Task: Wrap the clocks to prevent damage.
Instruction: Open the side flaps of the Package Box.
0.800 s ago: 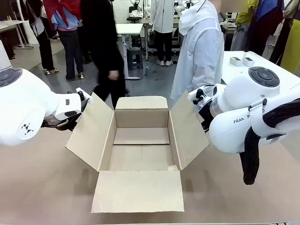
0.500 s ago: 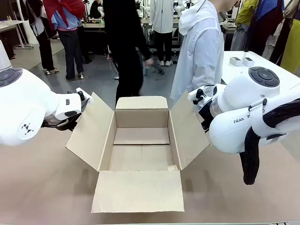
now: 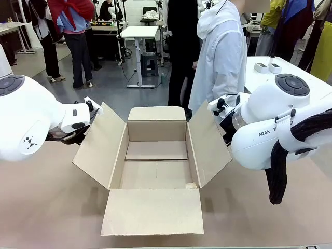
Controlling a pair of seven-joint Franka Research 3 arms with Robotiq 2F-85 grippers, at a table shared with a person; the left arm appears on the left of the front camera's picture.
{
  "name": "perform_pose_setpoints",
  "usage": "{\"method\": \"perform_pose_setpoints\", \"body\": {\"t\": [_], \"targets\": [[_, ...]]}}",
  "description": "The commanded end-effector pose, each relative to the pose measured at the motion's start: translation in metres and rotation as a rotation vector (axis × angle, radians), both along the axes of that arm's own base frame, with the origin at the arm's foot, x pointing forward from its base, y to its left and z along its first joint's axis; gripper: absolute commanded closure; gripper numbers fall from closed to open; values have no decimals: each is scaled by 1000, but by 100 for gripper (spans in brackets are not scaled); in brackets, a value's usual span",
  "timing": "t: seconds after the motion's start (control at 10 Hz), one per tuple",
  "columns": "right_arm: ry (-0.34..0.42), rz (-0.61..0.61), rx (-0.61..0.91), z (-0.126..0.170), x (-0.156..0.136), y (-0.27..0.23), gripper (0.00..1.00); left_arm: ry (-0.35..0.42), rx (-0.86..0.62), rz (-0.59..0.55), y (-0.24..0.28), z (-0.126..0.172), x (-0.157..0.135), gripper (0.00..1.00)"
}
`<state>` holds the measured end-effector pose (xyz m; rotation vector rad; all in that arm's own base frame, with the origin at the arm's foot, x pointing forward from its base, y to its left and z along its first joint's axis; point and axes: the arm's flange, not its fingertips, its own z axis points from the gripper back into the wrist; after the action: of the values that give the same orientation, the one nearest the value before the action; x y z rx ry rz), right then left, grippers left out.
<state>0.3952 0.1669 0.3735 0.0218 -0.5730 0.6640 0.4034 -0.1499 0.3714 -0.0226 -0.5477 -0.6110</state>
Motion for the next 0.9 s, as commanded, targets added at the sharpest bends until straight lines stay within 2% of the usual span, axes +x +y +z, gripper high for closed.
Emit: {"method": "perform_pose_setpoints", "body": {"t": [0.0, 0.6, 0.7, 0.8], "targets": [[0, 0, 0, 0, 0, 0, 0, 0, 0, 0, 0, 0, 0, 0], [0, 0, 0, 0, 0, 0, 0, 0, 0, 0, 0, 0, 0, 0], [0, 0, 0, 0, 0, 0, 0, 20, 3, -51, 8, 4, 1, 0], [-12, -22, 2, 13, 1, -10, 0, 56, -22, -43, 23, 10, 4, 0]]}}
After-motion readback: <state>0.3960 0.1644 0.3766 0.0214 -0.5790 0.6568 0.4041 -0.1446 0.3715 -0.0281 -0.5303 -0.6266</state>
